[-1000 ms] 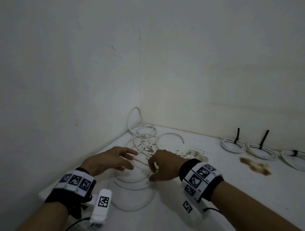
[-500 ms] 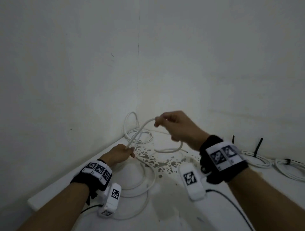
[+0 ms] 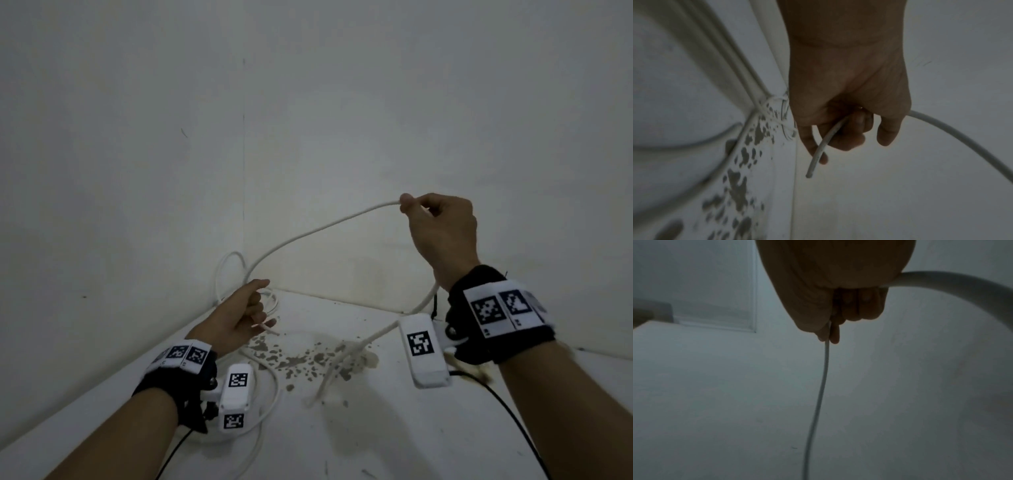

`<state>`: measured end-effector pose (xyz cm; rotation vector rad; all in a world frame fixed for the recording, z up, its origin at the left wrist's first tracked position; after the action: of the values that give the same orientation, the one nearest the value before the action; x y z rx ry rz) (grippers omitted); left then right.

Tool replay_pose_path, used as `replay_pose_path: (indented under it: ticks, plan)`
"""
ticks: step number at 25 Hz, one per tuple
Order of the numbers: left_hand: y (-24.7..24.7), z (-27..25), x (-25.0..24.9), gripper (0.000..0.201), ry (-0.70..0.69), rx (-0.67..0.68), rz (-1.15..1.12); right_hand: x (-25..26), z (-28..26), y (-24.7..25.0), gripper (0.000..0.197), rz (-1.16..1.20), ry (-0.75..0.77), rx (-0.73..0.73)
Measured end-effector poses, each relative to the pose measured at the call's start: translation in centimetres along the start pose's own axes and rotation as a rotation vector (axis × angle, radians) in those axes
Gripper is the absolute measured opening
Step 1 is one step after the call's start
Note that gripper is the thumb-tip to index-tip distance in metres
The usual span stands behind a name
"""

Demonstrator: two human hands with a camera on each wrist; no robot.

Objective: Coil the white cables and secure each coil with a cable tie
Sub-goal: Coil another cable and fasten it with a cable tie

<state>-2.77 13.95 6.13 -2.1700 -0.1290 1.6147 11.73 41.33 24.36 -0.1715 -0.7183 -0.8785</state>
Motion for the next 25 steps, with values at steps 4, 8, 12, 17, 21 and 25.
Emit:
replay_pose_path:
  ticks: [4,8,12,17,21,25]
  plan:
    - [-4.4,-0.8,-0.1,0.046,0.029,0.237,-0.309,-1.5,-2.5,0.6,0.032,-0.465,0.352,0.119]
    - [-9.4,-0.9,0.6,0.029,0.067,0.386,-0.434,-5.3,-6.3,-0.9,0.034,-0.779,0.262,0.493]
    - [-14.3,-0.7,2.8,0.015,0.198,0.396,-0.184,-9.5,-7.3,1.1,0.042,-0.788,0.001,0.289]
    - [-17.8,1.0,5.1,0.021,0.206,0.503,-0.250,-13.5,-7.2,3.8,0.035,-0.261,-0.271,0.534]
    - [-21.3,0.9,6.9,0.017,0.254,0.605,-0.055,-13.6,-5.8,5.6,0.032,-0.437,-0.207,0.551]
    - [-24.0,0.1,8.4,0.022,0.155,0.510,0.261,-14.3,-5.4,5.1,0.034,-0.476,-0.242,0.342]
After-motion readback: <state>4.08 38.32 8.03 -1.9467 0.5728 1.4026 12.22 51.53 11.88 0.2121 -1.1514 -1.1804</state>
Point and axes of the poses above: each hand's wrist, its own z-axis towards the middle knuckle, its own y-axis out of the back of the hand, x = y × z, the point moved 5 cm from there along z, towards the middle knuckle, and after that the axes turned 5 degrees about y, right-handed, at the moved point
